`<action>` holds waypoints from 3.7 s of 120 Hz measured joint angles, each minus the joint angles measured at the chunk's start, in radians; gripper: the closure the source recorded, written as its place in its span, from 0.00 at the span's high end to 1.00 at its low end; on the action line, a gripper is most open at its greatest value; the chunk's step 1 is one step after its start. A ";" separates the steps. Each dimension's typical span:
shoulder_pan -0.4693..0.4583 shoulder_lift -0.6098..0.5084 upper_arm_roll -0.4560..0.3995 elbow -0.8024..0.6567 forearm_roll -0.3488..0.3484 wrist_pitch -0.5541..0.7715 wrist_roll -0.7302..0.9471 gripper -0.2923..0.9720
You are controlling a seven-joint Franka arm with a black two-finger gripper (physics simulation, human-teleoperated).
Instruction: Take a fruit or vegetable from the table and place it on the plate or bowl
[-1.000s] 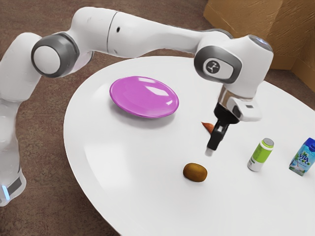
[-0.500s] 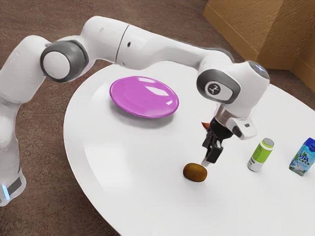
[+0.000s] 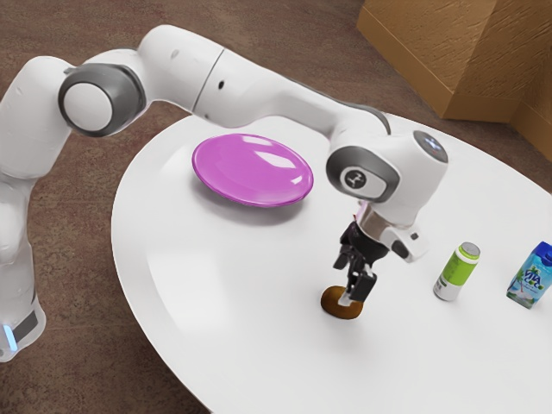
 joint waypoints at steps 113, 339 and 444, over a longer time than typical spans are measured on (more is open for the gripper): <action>0.000 0.026 0.049 -0.031 -0.016 0.074 0.233 0.77; 0.001 -0.264 0.495 -0.077 -0.030 -0.114 0.378 0.52; -0.093 -0.335 0.654 -0.258 -0.069 0.064 0.564 0.51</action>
